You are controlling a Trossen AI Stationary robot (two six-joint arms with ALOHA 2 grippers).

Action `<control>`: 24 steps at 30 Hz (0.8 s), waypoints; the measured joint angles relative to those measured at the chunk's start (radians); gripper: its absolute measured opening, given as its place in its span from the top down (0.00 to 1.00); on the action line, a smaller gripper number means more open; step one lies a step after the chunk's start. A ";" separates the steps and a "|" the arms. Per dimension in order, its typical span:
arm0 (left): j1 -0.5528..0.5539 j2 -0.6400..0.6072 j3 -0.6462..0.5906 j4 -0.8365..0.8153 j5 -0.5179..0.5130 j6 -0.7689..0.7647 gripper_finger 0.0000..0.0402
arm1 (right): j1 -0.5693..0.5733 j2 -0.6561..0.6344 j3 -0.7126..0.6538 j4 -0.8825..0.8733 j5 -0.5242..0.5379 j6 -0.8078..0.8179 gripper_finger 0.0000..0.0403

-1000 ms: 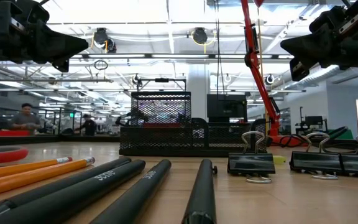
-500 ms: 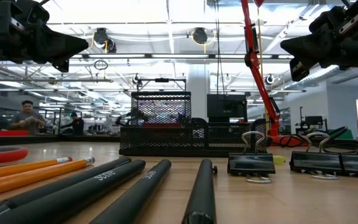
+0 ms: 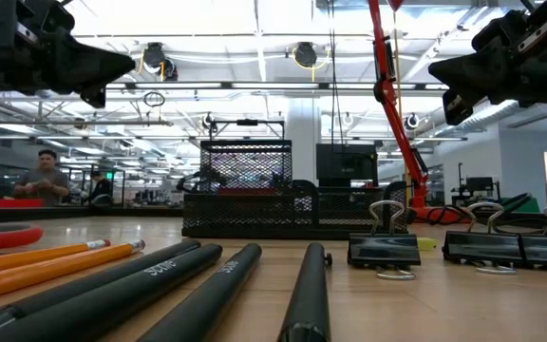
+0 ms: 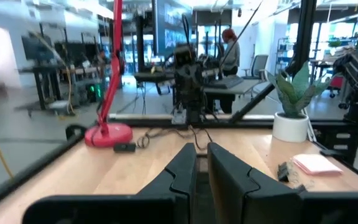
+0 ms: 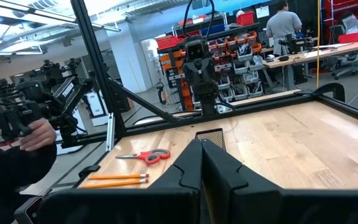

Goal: Pick and place office supplies into organizer
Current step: Put the black binder clip into the black desk organizer

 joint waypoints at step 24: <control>0.000 0.000 0.000 0.020 -0.139 0.139 0.88 | 0.260 0.187 0.178 0.003 0.211 -0.160 0.94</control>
